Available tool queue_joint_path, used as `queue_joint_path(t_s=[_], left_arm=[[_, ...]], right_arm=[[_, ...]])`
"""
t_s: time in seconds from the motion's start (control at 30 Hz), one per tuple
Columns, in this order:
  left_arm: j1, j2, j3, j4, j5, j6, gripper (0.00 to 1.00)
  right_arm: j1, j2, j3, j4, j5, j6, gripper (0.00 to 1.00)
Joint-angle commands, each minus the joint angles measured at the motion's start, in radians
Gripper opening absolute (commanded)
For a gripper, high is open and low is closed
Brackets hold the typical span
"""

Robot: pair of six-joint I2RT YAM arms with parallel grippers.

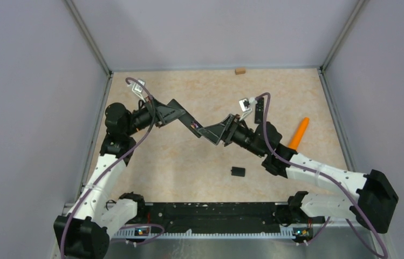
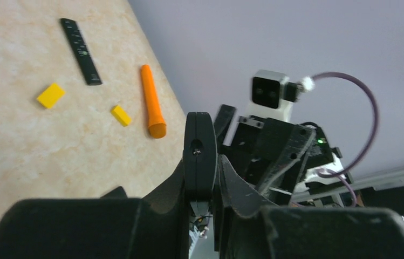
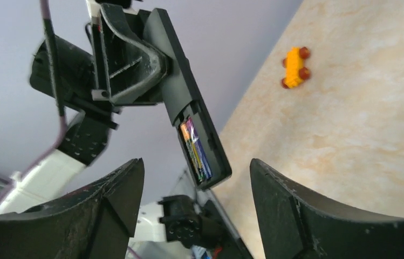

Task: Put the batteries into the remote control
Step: Load the battery into the remote control, then adjust the battery cover at the center of the board.

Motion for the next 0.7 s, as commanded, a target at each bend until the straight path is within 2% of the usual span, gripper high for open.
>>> queue_joint_path(t_s=[0.0, 0.13, 0.3, 0.43, 0.5, 0.67], left_arm=[[0.043, -0.04, 0.03, -0.099, -0.051, 0.141, 0.0], [0.06, -0.059, 0.032, -0.236, -0.123, 0.245, 0.0], [0.065, -0.088, 0.028, -0.387, -0.27, 0.352, 0.0], [0.067, -0.12, 0.016, -0.44, -0.375, 0.402, 0.0], [0.067, -0.129, 0.018, -0.455, -0.397, 0.413, 0.0], [0.067, -0.15, 0.034, -0.506, -0.437, 0.445, 0.0]], right_arm=[[-0.017, -0.116, 0.114, -0.257, 0.04, -0.197, 0.73], [-0.018, -0.166, 0.184, -0.587, 0.175, -0.402, 0.73], [-0.02, -0.173, 0.163, -0.798, 0.188, -0.701, 0.78], [-0.02, -0.126, 0.118, -0.872, 0.275, -0.898, 0.78], [-0.02, -0.104, 0.095, -0.884, 0.26, -1.03, 0.78], [-0.02, -0.057, 0.037, -0.88, 0.195, -1.222, 0.78]])
